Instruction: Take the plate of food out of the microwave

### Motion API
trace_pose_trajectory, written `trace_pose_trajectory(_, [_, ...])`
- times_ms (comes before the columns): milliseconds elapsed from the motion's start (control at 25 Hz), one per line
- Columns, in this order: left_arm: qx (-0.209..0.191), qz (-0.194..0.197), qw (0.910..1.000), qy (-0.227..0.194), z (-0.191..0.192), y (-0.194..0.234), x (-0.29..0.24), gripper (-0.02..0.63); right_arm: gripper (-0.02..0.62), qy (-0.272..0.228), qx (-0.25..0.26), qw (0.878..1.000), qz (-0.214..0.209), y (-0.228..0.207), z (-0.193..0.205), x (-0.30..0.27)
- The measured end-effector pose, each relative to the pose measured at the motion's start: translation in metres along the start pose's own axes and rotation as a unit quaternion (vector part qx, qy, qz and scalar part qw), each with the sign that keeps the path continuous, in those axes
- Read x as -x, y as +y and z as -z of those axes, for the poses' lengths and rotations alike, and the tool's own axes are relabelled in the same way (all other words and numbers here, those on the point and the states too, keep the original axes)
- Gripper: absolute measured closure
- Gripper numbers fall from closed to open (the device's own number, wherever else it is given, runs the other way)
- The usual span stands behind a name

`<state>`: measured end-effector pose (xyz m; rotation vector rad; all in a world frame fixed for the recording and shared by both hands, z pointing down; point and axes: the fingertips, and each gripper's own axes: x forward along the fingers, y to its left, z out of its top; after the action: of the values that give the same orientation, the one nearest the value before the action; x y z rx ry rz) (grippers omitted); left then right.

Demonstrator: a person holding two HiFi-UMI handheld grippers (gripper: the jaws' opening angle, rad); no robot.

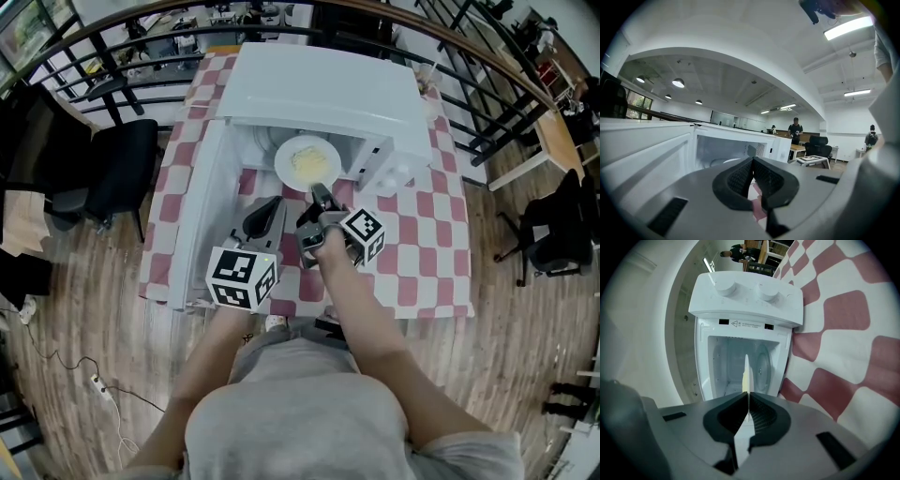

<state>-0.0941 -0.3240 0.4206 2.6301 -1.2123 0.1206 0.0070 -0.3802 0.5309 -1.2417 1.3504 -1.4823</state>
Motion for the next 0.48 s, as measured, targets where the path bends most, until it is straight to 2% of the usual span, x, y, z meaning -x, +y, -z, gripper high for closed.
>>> trace_pose_trajectory(480, [-0.003,0.019,0.9997,-0.017,-0.008,-0.018,0.022,0.603,0.563,-0.010,0.008,1.000,-0.012,0.015,0.010,0.041])
